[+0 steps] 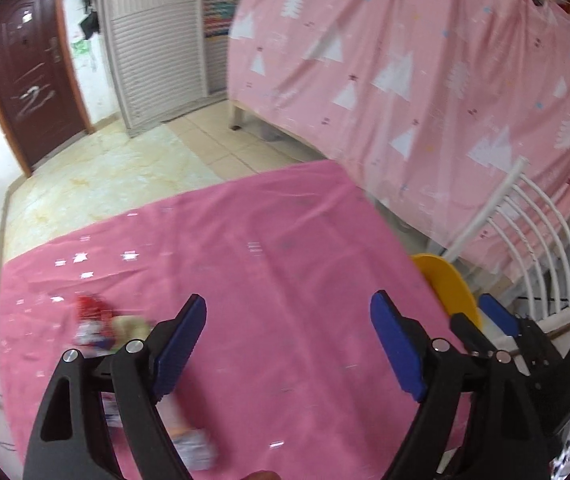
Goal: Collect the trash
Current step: 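Move both tools back over the table toward the remaining items, then grasp the blue knit ball with the left tool while the right tool grasps the white tissue, then carry ball and tissue over the yellow bin and open both tools to drop them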
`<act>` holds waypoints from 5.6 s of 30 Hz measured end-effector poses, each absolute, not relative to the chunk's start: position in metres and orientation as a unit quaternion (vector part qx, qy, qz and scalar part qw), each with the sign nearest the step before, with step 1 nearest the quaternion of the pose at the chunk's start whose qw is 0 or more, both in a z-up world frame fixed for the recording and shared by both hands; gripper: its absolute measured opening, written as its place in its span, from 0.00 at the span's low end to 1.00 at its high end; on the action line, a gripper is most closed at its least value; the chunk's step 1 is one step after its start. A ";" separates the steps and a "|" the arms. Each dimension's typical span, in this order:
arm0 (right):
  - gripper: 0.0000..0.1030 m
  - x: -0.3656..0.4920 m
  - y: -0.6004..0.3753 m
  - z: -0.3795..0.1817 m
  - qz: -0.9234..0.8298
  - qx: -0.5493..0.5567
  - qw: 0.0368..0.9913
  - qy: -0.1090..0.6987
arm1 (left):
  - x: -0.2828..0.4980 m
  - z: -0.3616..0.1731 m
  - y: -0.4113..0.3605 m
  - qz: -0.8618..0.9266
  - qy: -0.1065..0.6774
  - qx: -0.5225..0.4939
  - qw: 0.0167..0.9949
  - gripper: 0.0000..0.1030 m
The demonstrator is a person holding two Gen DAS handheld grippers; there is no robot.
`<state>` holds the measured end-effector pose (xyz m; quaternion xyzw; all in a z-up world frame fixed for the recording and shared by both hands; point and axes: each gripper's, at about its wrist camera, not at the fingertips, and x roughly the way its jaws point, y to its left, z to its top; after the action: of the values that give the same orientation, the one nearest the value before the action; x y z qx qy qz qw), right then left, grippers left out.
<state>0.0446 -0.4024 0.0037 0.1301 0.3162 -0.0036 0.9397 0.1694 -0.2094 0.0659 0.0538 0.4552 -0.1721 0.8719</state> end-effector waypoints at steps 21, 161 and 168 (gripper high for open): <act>0.68 0.065 -0.255 0.006 0.168 0.068 0.917 0.356 | 0.143 0.053 -0.035 -0.139 0.442 0.003 0.886 0.80; 0.33 0.035 -0.486 -0.029 -0.095 0.199 0.925 0.310 | 0.122 0.038 -0.376 -0.319 0.424 0.118 0.840 0.13; 0.33 0.037 -0.505 -0.045 -0.104 0.228 0.914 0.319 | 0.141 0.013 -0.407 -0.303 0.460 0.097 0.829 0.13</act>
<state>0.0375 -0.5053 -0.0445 0.2282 0.3190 -0.1040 0.9140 0.1412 -0.4069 0.0129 0.0966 0.4602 -0.3034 0.8287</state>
